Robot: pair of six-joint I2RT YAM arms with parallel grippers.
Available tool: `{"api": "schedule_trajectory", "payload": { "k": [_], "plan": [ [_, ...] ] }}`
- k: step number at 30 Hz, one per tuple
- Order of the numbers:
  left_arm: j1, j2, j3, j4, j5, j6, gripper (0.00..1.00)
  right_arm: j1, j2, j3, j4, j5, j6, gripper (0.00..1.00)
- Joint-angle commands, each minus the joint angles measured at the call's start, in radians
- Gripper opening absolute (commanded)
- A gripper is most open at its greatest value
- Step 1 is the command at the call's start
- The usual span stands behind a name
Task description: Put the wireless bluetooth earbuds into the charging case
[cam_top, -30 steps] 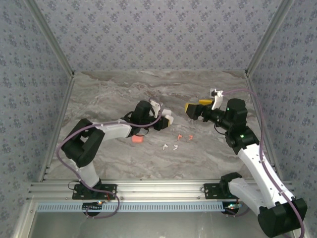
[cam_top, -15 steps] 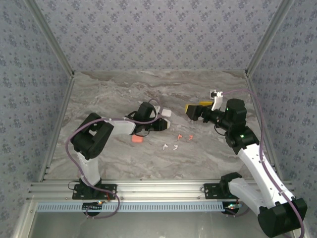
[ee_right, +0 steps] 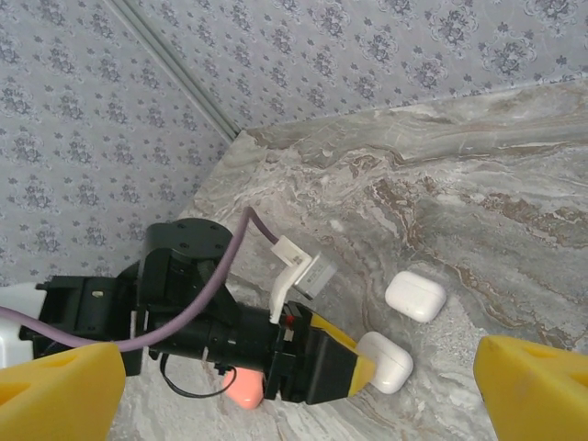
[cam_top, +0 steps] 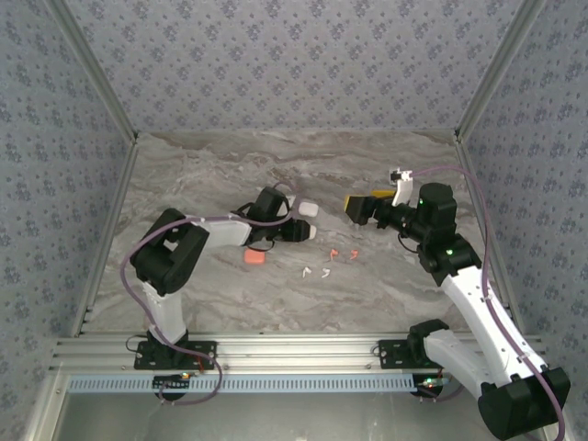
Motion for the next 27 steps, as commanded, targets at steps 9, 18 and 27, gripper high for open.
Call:
{"api": "schedule_trajectory", "payload": {
  "k": [9,18,27],
  "plan": [
    [0.085,-0.399,-0.055,-0.077,-0.080,0.113,0.75,0.085,0.039,0.039,-0.114,0.187,-0.123,1.00],
    [0.232,-0.680,-0.200,-0.111,-0.206,0.090,0.90,0.340,0.327,0.150,-0.280,0.386,-0.279,0.99],
    [0.398,-0.928,-0.259,-0.285,-0.268,0.103,0.99,0.544,0.705,0.346,-0.278,0.359,-0.423,0.97]
  ]
}}
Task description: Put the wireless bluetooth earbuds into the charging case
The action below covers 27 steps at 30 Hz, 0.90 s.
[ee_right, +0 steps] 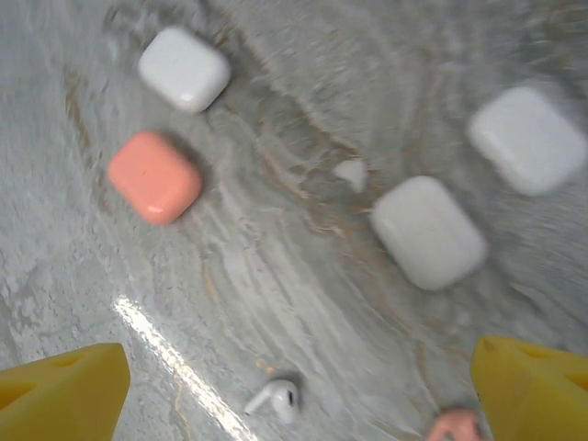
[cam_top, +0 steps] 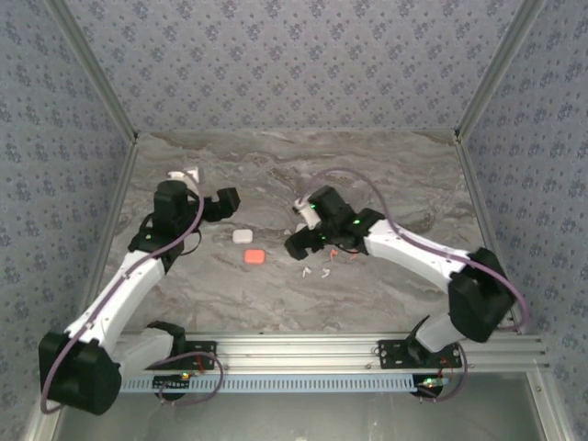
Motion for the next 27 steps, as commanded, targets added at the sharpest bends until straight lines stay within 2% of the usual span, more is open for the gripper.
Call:
{"api": "schedule_trajectory", "payload": {
  "k": [1,6,12,21,27],
  "plan": [
    [0.035,-0.092,-0.006,-0.089,-0.049,0.018,0.99,0.042,0.093,0.095,-0.033,-0.004,-0.099,0.97],
    [0.078,-0.207,0.001,-0.190,-0.112,0.048,0.99,0.107,0.242,0.204,-0.027,-0.015,-0.173,0.97],
    [0.088,-0.289,0.014,-0.265,-0.159,0.071,0.99,0.157,0.410,0.324,-0.047,0.001,-0.239,0.95],
    [0.089,-0.297,0.021,-0.279,-0.150,0.060,0.99,0.189,0.601,0.466,-0.045,-0.006,-0.272,0.91],
    [0.088,-0.295,0.023,-0.280,-0.150,0.057,0.99,0.197,0.656,0.497,-0.070,-0.003,-0.284,0.88]
  ]
}}
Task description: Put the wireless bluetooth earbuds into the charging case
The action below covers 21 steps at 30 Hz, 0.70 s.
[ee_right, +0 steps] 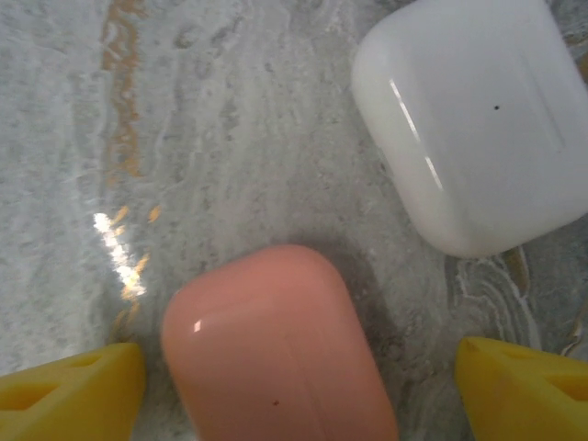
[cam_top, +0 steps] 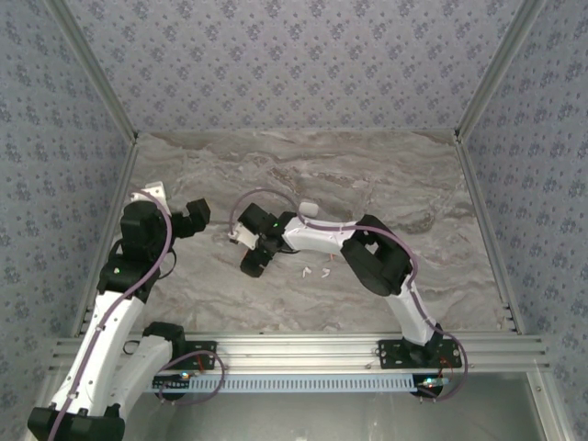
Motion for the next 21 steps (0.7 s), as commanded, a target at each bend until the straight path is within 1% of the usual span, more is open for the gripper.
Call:
{"api": "schedule_trajectory", "payload": {
  "k": [1,3,9,12,16,19,21],
  "plan": [
    [0.006,-0.004,0.023,-0.005,-0.012,0.013,0.99,0.010,0.027,0.027,-0.044,-0.011,-0.024,0.87],
    [0.005,-0.004,0.028,-0.010,-0.013,0.017,0.99,0.009,0.018,0.004,-0.046,-0.009,-0.025,0.84],
    [0.005,-0.003,0.032,-0.015,-0.023,0.024,0.99,0.011,-0.041,-0.099,-0.022,-0.005,-0.041,0.79],
    [0.006,-0.001,0.035,-0.015,-0.026,0.025,0.99,0.010,-0.056,-0.121,-0.019,-0.009,-0.041,0.73],
    [0.005,-0.002,0.038,-0.012,-0.024,0.024,0.99,0.009,-0.067,-0.132,-0.019,-0.019,-0.035,0.63],
    [0.006,0.000,0.038,-0.011,-0.023,0.022,0.99,0.006,-0.074,-0.137,-0.010,-0.030,-0.030,0.53],
    [0.006,0.001,0.039,-0.009,-0.010,0.022,0.99,0.000,-0.087,-0.143,0.004,-0.036,-0.025,0.49]
  ]
}}
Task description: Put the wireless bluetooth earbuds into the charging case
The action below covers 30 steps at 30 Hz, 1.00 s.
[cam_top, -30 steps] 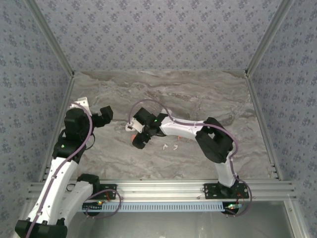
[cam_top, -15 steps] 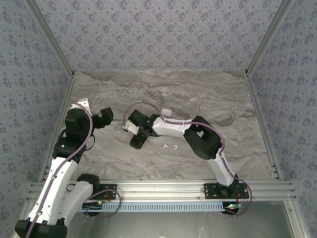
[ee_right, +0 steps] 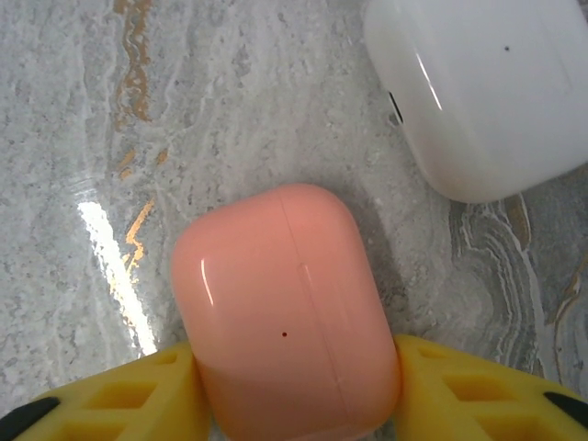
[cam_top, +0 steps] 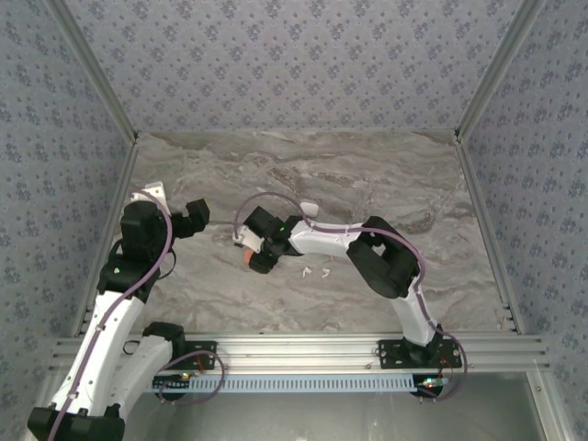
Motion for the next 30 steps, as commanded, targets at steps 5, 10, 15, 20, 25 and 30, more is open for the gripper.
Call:
{"api": "schedule_trajectory", "payload": {
  "k": [5,10,15,20,25,30],
  "plan": [
    [0.006,0.026,0.054,0.023,0.099,0.012,0.99,-0.012,-0.120,-0.077,-0.001,-0.023,0.009,0.44],
    [0.006,0.075,0.076,0.067,0.230,0.002,0.99,-0.044,-0.270,-0.136,0.035,-0.001,-0.015,0.43],
    [0.005,0.139,0.112,0.156,0.494,-0.014,0.96,-0.089,-0.458,-0.205,0.068,0.049,-0.051,0.43],
    [0.000,0.180,0.115,0.309,0.694,-0.076,0.94,-0.137,-0.647,-0.280,0.115,0.083,-0.089,0.43],
    [-0.051,0.245,0.132,0.417,0.840,-0.108,0.92,-0.171,-0.790,-0.328,0.170,0.102,-0.174,0.43],
    [-0.166,0.353,0.158,0.500,0.877,-0.153,0.89,-0.181,-0.865,-0.358,0.204,0.112,-0.256,0.43]
  ]
}}
